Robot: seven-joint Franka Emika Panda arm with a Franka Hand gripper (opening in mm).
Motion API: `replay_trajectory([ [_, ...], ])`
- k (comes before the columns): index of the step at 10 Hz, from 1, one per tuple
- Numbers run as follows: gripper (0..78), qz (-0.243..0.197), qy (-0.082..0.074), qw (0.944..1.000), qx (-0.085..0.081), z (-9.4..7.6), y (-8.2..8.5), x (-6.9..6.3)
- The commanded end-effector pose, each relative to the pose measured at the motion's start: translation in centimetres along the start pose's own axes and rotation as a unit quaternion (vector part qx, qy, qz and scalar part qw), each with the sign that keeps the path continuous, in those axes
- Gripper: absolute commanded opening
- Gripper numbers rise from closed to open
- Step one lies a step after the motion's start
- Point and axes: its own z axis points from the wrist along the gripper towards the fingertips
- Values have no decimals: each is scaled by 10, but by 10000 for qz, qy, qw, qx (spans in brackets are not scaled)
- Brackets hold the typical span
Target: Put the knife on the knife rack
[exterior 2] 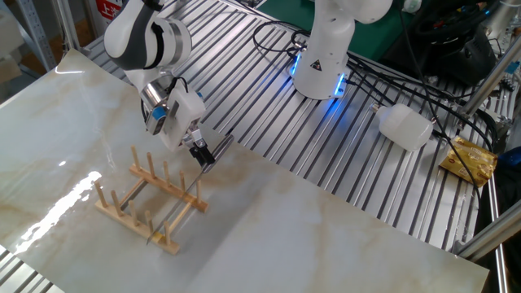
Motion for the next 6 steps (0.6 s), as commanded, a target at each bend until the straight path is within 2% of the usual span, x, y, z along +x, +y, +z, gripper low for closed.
replay_trajectory([
  [1, 17, -27, -13, 10000, -7, -1, 1, -2],
  [6, 17, -83, 2, 10000, -31, -1, 1, -2],
])
